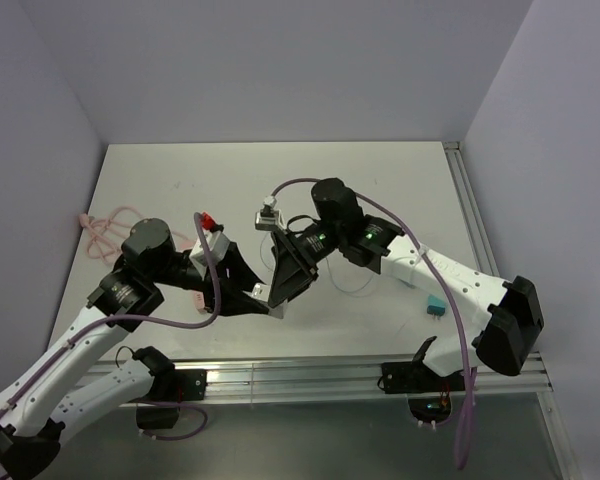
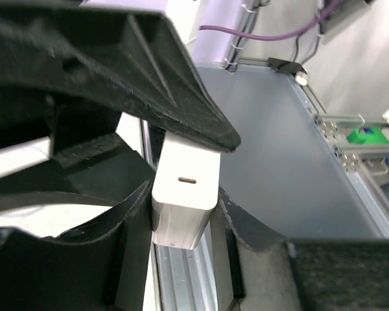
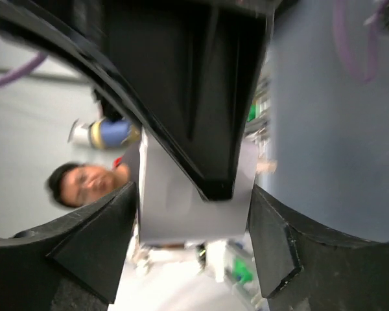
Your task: Insert the plug
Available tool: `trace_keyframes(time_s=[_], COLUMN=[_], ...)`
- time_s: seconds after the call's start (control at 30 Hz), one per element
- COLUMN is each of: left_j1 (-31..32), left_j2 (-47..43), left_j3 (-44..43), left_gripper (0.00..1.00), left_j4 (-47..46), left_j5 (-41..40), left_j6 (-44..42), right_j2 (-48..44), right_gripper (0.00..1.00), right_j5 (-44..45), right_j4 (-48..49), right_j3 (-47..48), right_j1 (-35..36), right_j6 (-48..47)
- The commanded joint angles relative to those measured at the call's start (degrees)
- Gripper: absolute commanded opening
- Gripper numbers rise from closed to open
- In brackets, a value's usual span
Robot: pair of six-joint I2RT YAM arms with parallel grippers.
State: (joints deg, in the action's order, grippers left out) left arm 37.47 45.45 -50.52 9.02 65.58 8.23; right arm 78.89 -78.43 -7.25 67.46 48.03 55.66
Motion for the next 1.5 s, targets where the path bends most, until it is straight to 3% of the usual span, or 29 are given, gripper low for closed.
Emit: trace_keyframes(time_s=[0.0, 0.3, 0.4, 0.5, 0.7, 0.93, 1.47], left_j1=[0.76, -0.38, -2.22, -4.86, -6.97, -7.06, -7.06], left_j2=[-0.45, 0.87, 0.95, 0.52, -1.86, -3.53, -6.16], left_j3=[1.48, -0.63, -0.63, -0.19, 1.13, 2.88, 4.55], left_gripper=[0.0, 0.0, 0.0, 0.0, 0.0, 0.0, 0.0], left_j4=[-2.77, 1.97, 1.53, -0.04, -2.42, -6.72, -10.05], left_j5=[-3.35, -12.23, -14.16, -16.53, -19.27, -17.87, -17.15], left_j6=[6.09, 8.46, 11.8, 14.88, 19.98, 24.01, 26.57], right_j2=[-1.02, -3.74, -6.46, -10.93, -20.52, -22.64, -16.84], right_gripper=[0.76, 0.86, 0.88, 0.88, 0.8, 0.67, 0.5], right_j5=[6.01, 10.49, 15.4, 28.21, 31.86, 31.76, 32.2], right_j4=[4.34, -2.06, -7.15, -14.27, -0.86, 13.73, 18.67], right_j3=[2.59, 0.92, -0.58, -0.84, -10.49, -15.95, -12.53], right_j1=[-2.41, -7.24, -9.53, -10.06, -9.89, -8.66, 0.22], right_j6=[-3.72, -12.85, -18.81, -26.2, -23.68, -21.9, -24.29])
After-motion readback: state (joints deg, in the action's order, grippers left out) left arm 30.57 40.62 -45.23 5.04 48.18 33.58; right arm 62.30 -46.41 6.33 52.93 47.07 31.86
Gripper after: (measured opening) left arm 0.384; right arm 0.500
